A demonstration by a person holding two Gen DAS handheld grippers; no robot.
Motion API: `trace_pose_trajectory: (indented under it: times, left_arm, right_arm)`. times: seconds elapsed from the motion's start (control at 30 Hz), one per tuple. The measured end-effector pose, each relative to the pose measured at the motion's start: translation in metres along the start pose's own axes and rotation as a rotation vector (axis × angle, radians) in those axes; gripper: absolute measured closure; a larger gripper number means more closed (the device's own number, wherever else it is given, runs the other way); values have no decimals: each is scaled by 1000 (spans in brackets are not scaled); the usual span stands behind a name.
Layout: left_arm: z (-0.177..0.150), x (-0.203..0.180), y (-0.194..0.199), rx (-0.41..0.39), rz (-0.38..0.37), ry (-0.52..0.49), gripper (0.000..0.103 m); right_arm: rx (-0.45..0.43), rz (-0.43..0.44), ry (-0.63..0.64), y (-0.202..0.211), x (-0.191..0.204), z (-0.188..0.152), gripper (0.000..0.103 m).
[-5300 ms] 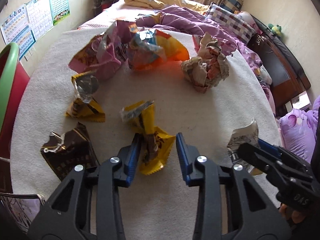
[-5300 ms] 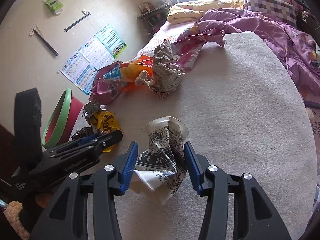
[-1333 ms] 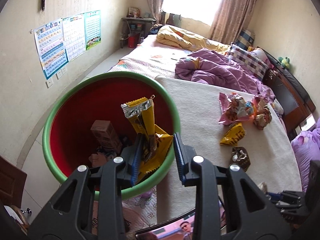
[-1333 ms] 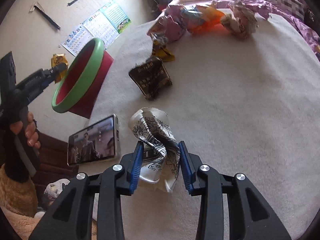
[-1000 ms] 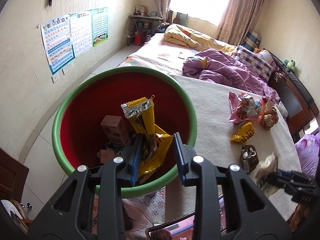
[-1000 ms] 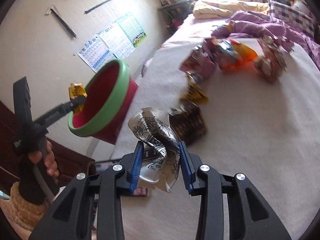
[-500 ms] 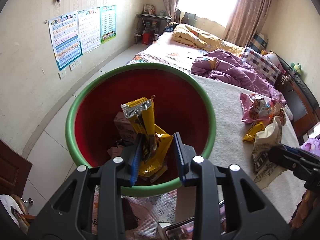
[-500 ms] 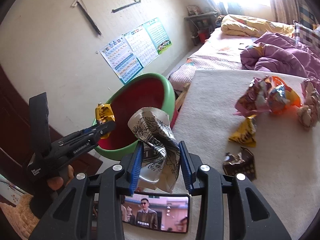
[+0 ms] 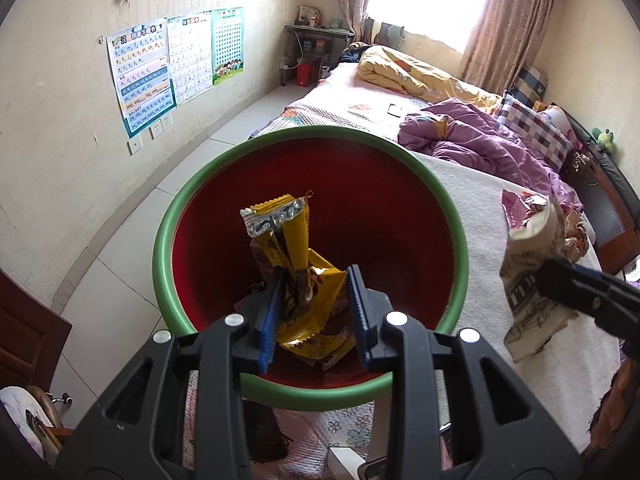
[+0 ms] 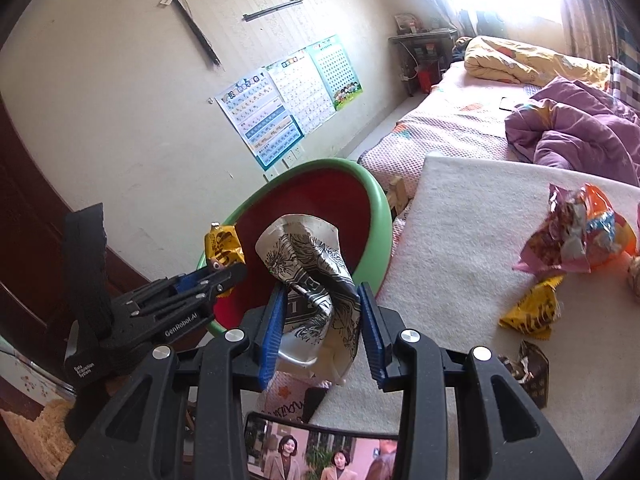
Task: Collect trash
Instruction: 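Open the left tool over the bucket while right releases the white paper into it, then grasp the brown chocolate wrapper with the left tool while right grasps crumpled paper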
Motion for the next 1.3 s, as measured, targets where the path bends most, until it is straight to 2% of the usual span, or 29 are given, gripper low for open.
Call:
trace_pose_trajectory:
  times: [0.3, 1.07, 1.17, 1.3]
  left_arm:
    - [0, 0, -7, 12, 5, 0, 74]
    - [0, 1, -28, 56, 32, -7, 74]
    - [-1, 2, -28, 52, 42, -6, 68]
    - [-1, 2, -26, 35, 57, 5, 47]
  right_arm:
    - [8, 23, -25, -14, 2, 5, 68]
    - [12, 33, 6, -34, 10, 13, 66]
    - [0, 26, -4, -32, 8, 15, 56]
    - [-25, 11, 4, -23, 7, 18, 46]
Point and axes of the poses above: each gripper's, at about its wrist camera, not at the fingertips, and y roughly against the way its jaws point, x to its left, z to its top, the point moved 7 cm from there along -y, roughly the way its jaws point, and after that the axes turned 4 degrees about y, right-handed, at the moved point
